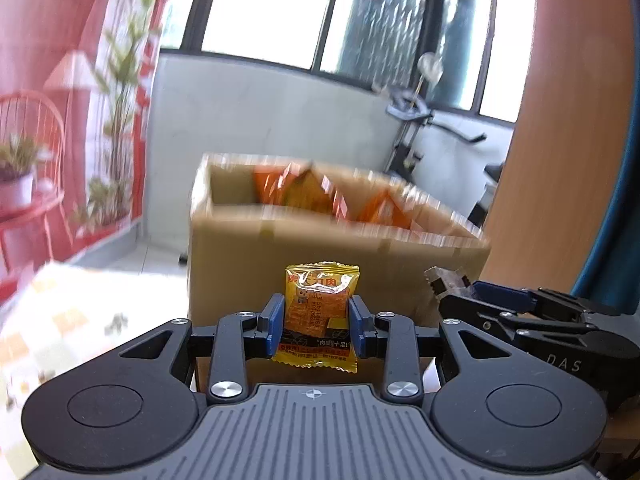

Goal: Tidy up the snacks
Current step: 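Lift the yellow and clear packs and carry both over the box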

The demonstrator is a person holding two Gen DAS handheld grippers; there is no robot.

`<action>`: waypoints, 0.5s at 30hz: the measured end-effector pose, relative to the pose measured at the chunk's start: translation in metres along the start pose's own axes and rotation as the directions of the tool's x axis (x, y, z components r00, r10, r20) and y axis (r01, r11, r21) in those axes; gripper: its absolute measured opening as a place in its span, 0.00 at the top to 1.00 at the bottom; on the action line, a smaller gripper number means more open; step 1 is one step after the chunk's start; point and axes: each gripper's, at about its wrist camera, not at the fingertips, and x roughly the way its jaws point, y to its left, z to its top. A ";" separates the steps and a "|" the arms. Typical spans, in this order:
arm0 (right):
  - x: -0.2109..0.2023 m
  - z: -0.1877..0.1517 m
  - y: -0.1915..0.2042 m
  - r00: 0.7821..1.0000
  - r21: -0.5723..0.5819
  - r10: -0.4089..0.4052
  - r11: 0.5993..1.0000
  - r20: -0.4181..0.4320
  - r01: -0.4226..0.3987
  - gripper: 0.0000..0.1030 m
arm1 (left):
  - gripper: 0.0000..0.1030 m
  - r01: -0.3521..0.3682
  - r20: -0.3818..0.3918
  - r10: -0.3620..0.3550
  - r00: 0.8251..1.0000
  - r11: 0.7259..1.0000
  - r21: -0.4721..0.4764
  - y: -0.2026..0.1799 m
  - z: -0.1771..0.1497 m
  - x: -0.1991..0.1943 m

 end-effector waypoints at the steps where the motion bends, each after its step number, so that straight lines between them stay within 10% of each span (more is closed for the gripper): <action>1: 0.000 0.006 0.000 1.000 -0.003 0.003 1.000 0.019 -0.003 0.41 | 0.65 0.002 0.014 -0.002 1.000 1.000 0.007 -0.001 0.006 0.001; 15: 0.046 0.079 -0.015 0.994 -0.060 -0.087 0.994 0.063 0.091 0.41 | 0.65 -0.026 0.067 0.024 0.997 0.999 0.037 0.000 0.071 0.048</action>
